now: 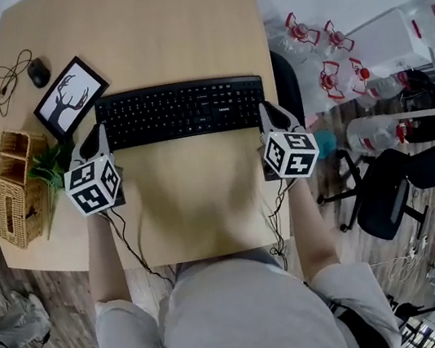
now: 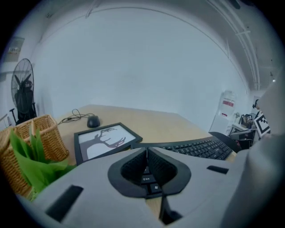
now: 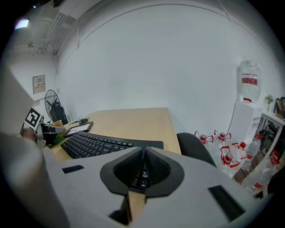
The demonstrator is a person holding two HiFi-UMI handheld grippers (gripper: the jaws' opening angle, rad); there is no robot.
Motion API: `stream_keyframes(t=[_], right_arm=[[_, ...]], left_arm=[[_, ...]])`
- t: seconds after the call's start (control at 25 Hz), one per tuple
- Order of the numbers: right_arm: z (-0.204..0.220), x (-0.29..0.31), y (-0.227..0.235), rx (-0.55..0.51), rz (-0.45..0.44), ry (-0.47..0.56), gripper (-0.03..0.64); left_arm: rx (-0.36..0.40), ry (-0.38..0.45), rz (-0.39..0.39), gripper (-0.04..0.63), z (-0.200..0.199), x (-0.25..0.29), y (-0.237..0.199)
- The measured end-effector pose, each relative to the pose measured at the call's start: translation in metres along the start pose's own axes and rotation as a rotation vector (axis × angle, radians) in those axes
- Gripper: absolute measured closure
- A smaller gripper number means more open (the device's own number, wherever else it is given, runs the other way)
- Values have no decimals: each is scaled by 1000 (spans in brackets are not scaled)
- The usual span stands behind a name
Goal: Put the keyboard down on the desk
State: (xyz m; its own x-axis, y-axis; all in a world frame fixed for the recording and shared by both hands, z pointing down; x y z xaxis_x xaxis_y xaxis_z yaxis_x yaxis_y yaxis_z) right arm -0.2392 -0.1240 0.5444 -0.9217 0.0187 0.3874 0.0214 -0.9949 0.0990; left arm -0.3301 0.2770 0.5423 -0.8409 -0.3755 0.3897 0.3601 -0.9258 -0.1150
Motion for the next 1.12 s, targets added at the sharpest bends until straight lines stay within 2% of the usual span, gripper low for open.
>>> stream_keyframes(t=[0.2,0.48,0.64,0.8,1.12], right_arm=[[-25,-28,-19,-37,-79,102,603],[-52,-77,-31,-27,-136,207,603],[-65,-105,-34,-50,-155,247,603],[-78,-135,-36,-66,-179,279,603],[-100,-195,-31,-101,-203,367,601]], left_arm=[[26,129,37,586,-30,-36,20],[30,296,47,586,-66,-101,50],[65,365,42,586,-81,-135,70],[68,422,35,586,-95,-169,90],[110,501,14,584,-110,-226,134]])
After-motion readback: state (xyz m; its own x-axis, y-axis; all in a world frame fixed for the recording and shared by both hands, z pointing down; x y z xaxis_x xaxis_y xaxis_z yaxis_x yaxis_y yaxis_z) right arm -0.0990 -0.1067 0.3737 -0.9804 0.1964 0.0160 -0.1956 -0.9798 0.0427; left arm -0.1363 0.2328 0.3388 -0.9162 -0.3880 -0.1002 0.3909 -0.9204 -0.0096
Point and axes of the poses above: the fingertips, and each gripper's own axes: x forward along the fingers, y to its right, z out of its underside, the point moved 5 cm from there along -x, backward along the fingers, and after that the axes turned 9 degrees about y, right-handed, at the moved point
